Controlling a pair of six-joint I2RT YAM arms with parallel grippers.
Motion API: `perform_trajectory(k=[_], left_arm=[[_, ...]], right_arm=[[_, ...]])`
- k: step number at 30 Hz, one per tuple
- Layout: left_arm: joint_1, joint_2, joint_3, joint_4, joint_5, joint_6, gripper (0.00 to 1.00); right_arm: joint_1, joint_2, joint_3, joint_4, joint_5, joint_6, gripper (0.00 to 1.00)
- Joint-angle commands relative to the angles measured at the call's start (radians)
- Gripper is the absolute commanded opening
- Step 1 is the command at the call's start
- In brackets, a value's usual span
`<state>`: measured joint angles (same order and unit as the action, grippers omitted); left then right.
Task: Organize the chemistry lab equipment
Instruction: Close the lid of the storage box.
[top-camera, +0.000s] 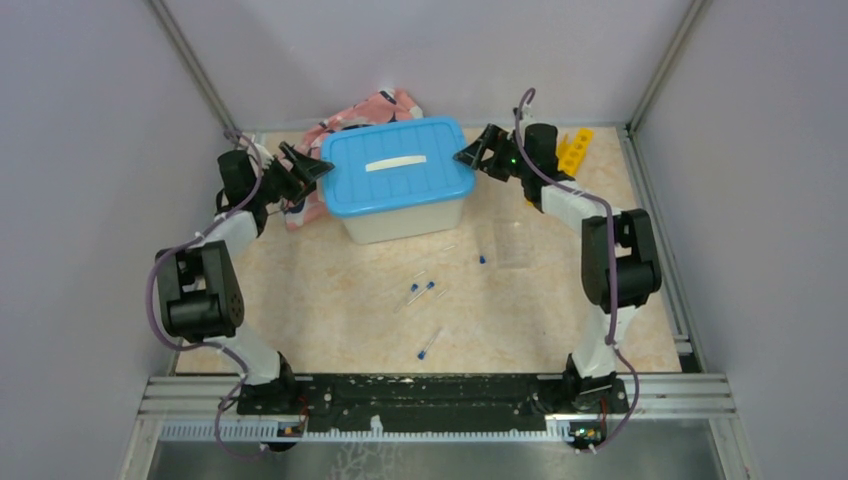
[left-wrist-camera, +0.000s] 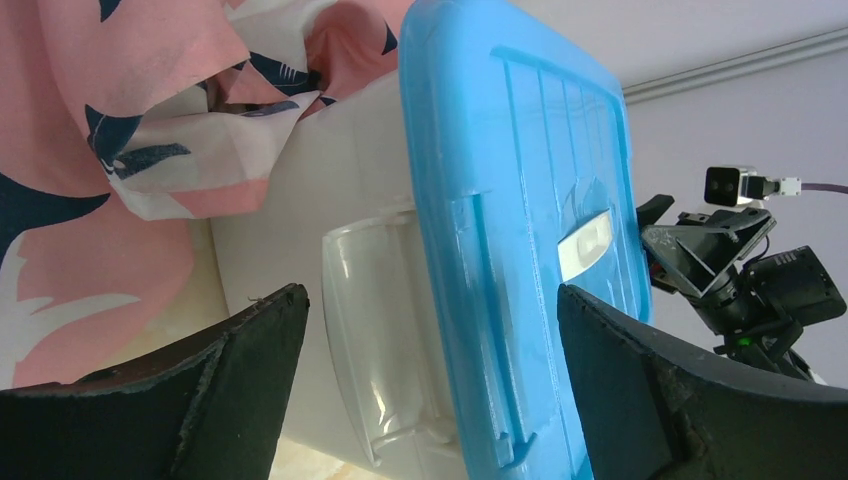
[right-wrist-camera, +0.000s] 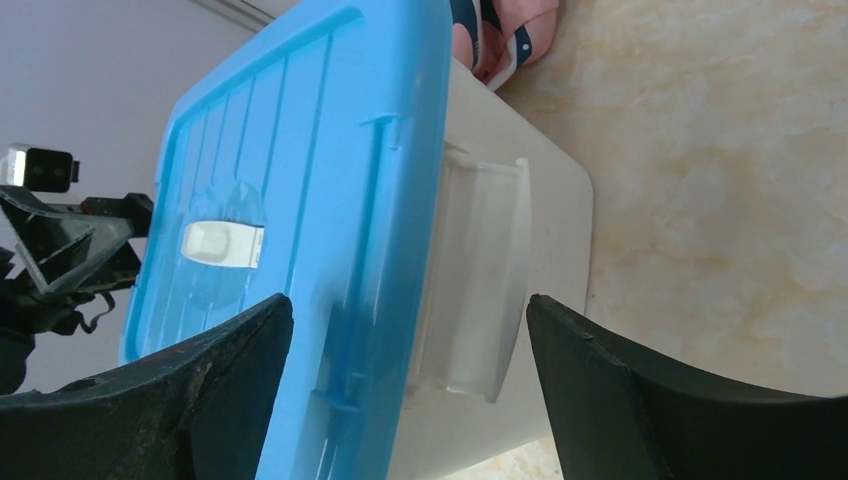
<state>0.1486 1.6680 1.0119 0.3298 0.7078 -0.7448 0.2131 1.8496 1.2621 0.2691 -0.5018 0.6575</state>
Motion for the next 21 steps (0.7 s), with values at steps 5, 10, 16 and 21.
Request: perform_trajectory(k=[5,10,16,21], left_arm=[[0.006,0.036,-0.001,0.107,0.06,-0.039,0.99],[0.005,0.057,0.0,0.142,0.092,-0.067,0.98],[0.001,0.07,-0.003,0.184,0.123,-0.09,0.93],[0.001,0.063,0.0,0.192,0.13,-0.104,0.83]], right_arm=[[-0.006,0.034,0.065,0.1,-0.058,0.039,0.88],[-0.006,0.048,0.063,0.122,-0.072,0.057,0.91],[-0.006,0.062,0.066,0.151,-0.093,0.08,0.91],[-0.006,0.056,0.062,0.146,-0.093,0.073,0.88]])
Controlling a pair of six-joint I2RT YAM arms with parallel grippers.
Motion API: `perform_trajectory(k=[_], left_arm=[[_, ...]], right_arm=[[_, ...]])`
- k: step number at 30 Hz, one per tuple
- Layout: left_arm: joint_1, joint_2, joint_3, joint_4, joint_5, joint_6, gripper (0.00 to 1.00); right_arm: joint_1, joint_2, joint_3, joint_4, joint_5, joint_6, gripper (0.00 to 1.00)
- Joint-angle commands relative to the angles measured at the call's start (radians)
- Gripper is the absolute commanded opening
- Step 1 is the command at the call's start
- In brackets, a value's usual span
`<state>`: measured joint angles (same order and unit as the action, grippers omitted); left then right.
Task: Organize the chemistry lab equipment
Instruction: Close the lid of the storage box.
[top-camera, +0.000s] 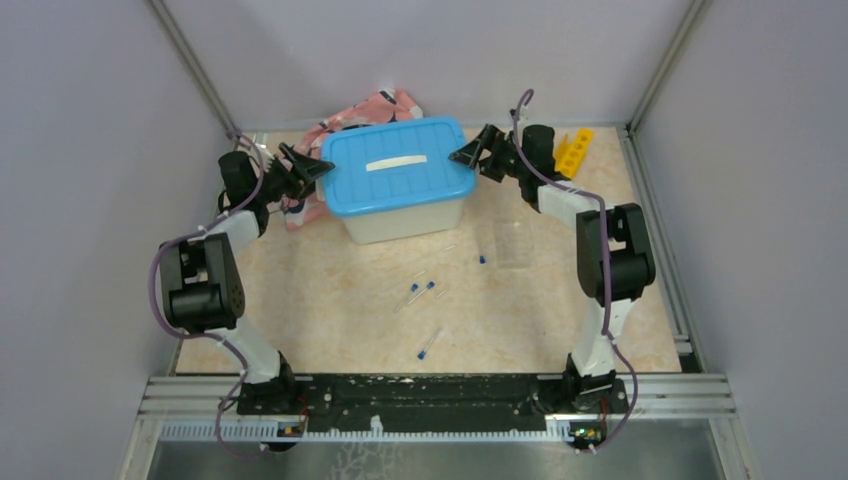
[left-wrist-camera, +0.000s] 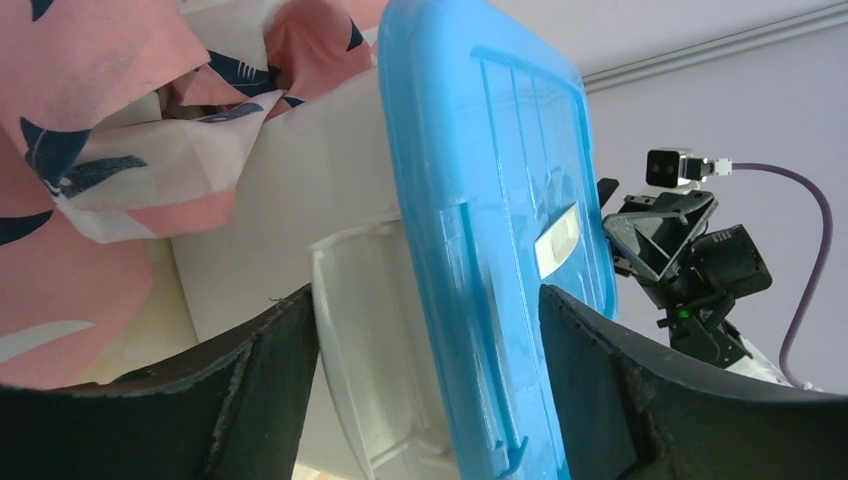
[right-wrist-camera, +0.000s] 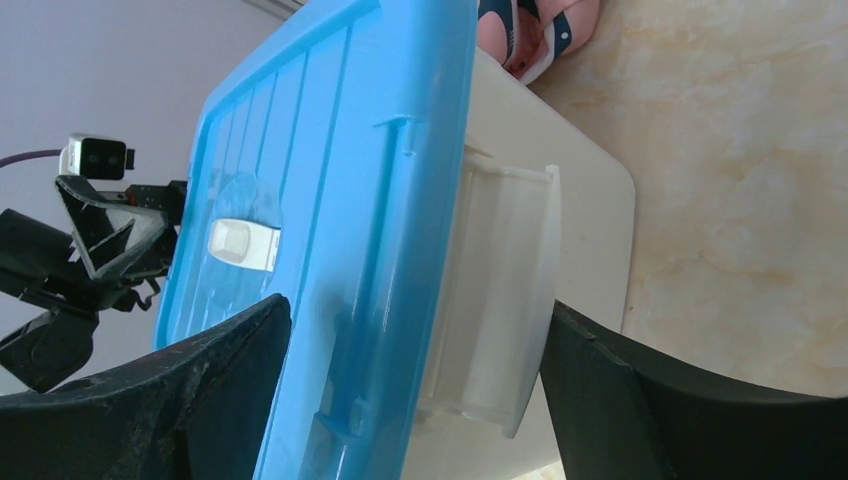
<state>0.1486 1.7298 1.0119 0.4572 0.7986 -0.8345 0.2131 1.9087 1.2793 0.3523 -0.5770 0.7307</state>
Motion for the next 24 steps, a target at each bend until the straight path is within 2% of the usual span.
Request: perform_trajectory(k=[1,3,7,9,17,24], left_arm=[[0.002,-0.002,0.001,0.064,0.042,-0.017,0.81],[0.001,-0.006,0.007,0.062,0.049,-0.021,0.76],[-0.001,-0.015,0.019,0.045,0.051,-0.018,0.69],[-0.003,-0.025,0.019,0.032,0.045,-0.01,0.68],[-0.013,-0.057,0.037,-0.044,0.012,0.045,0.66],[-0.066,-0.074,0.152,-0.282,-0.096,0.185,0.66]], right_arm=[[-0.006,-0.009,0.043,0.057,-0.011,-0.005,0.87],[-0.006,-0.016,0.042,0.043,-0.001,-0.017,0.83],[-0.006,-0.025,0.051,0.002,0.012,-0.036,0.69],[-0.006,-0.033,0.052,-0.016,0.026,-0.051,0.58],[-0.006,-0.056,0.068,-0.081,0.064,-0.103,0.54],[0.011,-0.07,0.114,-0.184,0.111,-0.183,0.52]])
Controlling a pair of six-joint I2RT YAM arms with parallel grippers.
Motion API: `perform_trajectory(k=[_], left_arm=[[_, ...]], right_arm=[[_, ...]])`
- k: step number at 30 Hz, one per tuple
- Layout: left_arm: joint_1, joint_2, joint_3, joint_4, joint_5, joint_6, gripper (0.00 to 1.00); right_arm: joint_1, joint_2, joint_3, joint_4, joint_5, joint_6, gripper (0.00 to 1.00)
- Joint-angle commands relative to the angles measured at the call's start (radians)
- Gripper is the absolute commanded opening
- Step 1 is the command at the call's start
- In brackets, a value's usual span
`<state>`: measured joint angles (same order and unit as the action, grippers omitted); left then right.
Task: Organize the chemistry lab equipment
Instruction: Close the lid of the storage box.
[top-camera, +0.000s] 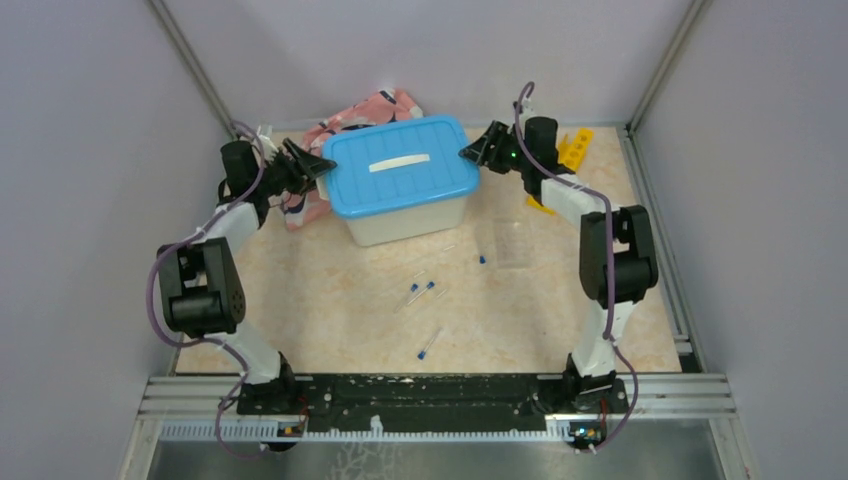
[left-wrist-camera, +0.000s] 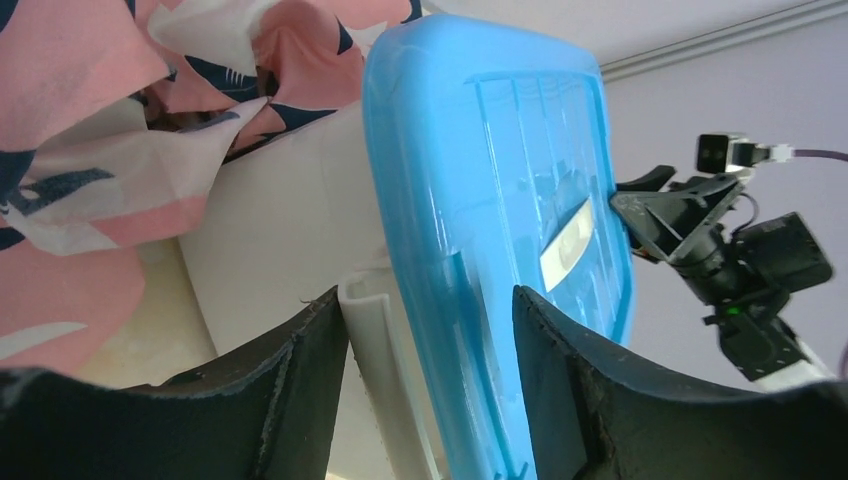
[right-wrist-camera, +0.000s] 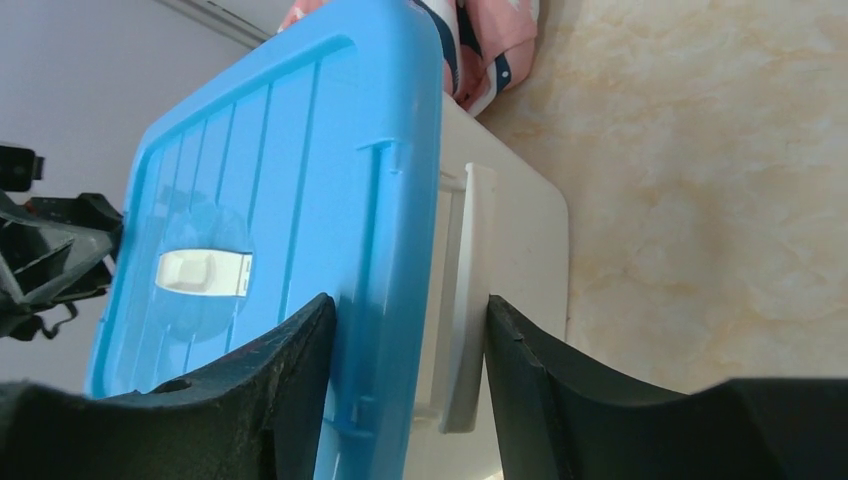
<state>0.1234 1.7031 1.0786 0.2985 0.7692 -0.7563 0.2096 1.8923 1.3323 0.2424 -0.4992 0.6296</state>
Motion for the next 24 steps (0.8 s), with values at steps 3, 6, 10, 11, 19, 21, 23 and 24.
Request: perform_trajectory(k=[3,6,10,11,19,21,23,24], left_arm=[[-0.08,-0.049,0.147,-0.243,-0.156,0.179,0.65],[-0.118,-0.039,0.222,-0.374,-0.254,0.255,0.65],[-0.19,-0.02,0.298,-0.491,-0.363,0.324,0.65],[-0.199,-0.014,0.311,-0.514,-0.384,0.335,0.65],[-0.284,0.038,0.43,-0.707,-0.603,0.441,0.65],[-0.303,0.054,0.46,-0.75,-0.652,0.465,0.64],[-0.322,0.066,0.482,-0.786,-0.702,0.483,0.63],[-0.332,0.073,0.492,-0.802,-0.727,0.493,0.61]], right_arm=[[0.03,-0.055,0.09,-0.13,0.065,-0.13,0.52],[0.048,-0.054,0.118,-0.182,0.099,-0.175,0.52],[0.07,-0.051,0.151,-0.238,0.135,-0.224,0.51],[0.074,-0.05,0.158,-0.242,0.144,-0.234,0.51],[0.114,-0.052,0.199,-0.346,0.232,-0.312,0.5],[0.122,-0.052,0.203,-0.358,0.249,-0.322,0.49],[0.129,-0.053,0.208,-0.37,0.266,-0.335,0.49],[0.136,-0.053,0.212,-0.379,0.275,-0.341,0.46]])
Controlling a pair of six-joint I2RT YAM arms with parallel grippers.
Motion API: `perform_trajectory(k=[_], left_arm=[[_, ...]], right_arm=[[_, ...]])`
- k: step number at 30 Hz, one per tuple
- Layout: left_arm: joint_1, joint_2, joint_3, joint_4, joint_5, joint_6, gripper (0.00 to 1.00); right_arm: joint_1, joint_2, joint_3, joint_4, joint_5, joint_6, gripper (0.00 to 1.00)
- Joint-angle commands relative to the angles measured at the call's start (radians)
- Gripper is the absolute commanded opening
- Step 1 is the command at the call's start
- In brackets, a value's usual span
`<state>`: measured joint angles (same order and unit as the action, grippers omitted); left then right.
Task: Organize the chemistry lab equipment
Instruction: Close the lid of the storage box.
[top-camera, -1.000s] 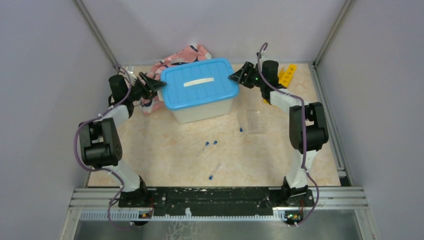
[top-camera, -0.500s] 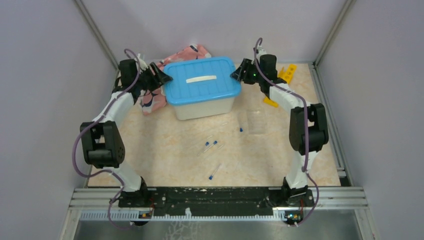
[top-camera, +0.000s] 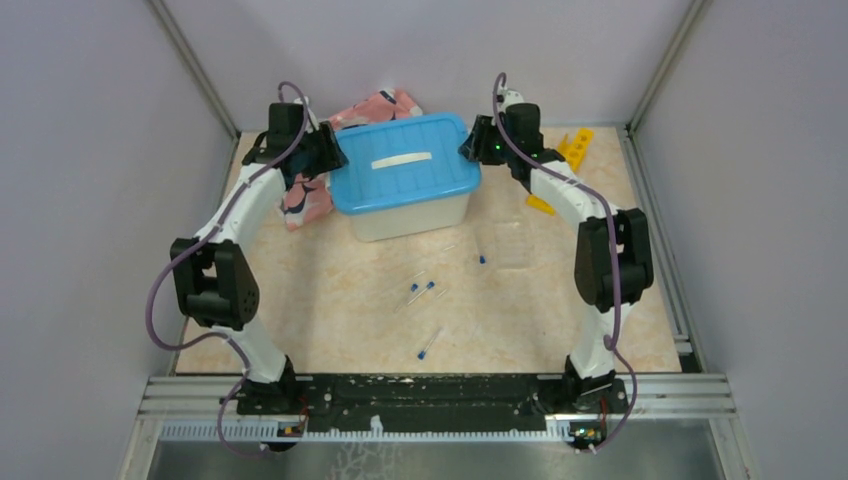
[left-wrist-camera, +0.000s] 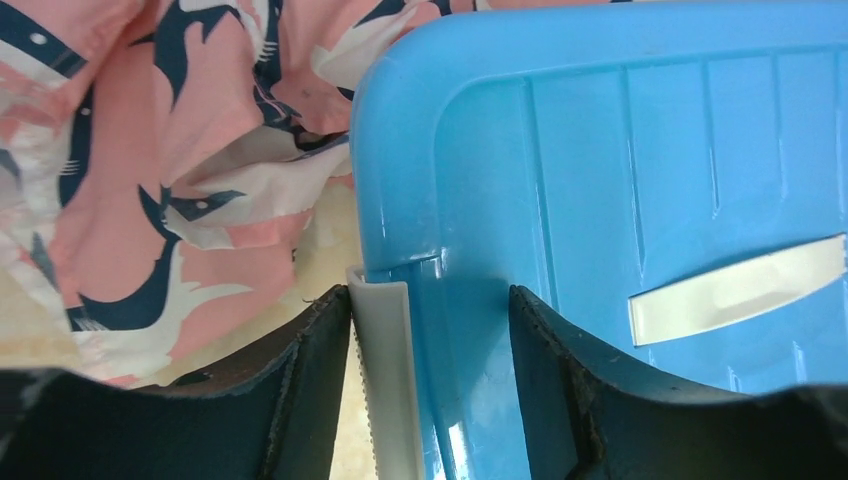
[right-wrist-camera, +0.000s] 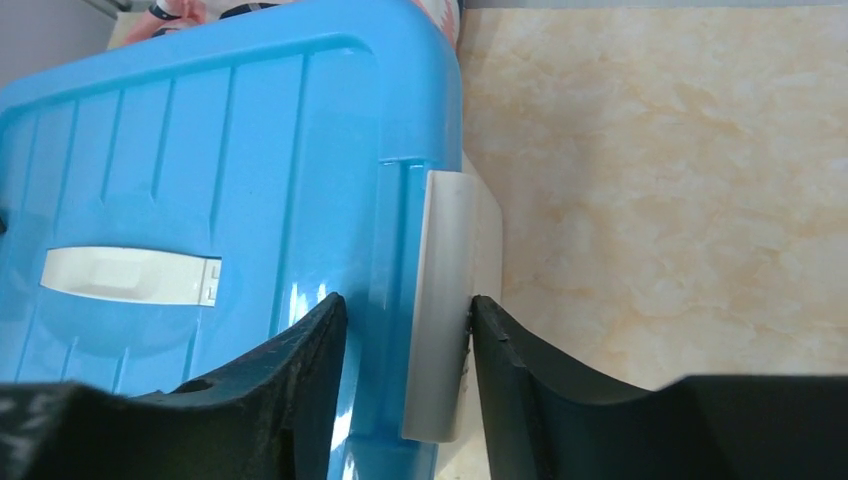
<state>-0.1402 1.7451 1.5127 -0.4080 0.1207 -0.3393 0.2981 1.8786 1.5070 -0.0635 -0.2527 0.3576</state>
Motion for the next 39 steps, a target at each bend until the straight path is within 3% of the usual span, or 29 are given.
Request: perform_trajectory(k=[1,5,9,13,19,30,39], left_arm=[[-0.076,0.037,0.065,-0.111,-0.103,0.084,0.59],[-0.099,0.045,0.077,-0.148,-0.194,0.105,0.53],[-0.111,0.041,0.074,-0.165,-0.246,0.12,0.34],[-0.121,0.044,0.075,-0.177,-0.279,0.133,0.23],[-0.142,0.061,0.077,-0.178,-0.315,0.135,0.15],[-0.154,0.115,0.116,-0.165,-0.379,0.135,0.06],[-0.156,0.207,0.213,-0.125,-0.416,0.128,0.03]], right_arm=[[0.05,-0.04,0.041,-0.082,0.035,-0.075,0.42],[0.06,-0.038,0.055,-0.108,0.06,-0.091,0.37],[0.077,-0.036,0.075,-0.145,0.099,-0.121,0.25],[0.101,-0.032,0.098,-0.185,0.151,-0.154,0.18],[0.134,-0.013,0.145,-0.252,0.233,-0.203,0.0],[0.203,0.02,0.181,-0.309,0.418,-0.321,0.0],[0.212,0.146,0.334,-0.347,0.464,-0.344,0.0]])
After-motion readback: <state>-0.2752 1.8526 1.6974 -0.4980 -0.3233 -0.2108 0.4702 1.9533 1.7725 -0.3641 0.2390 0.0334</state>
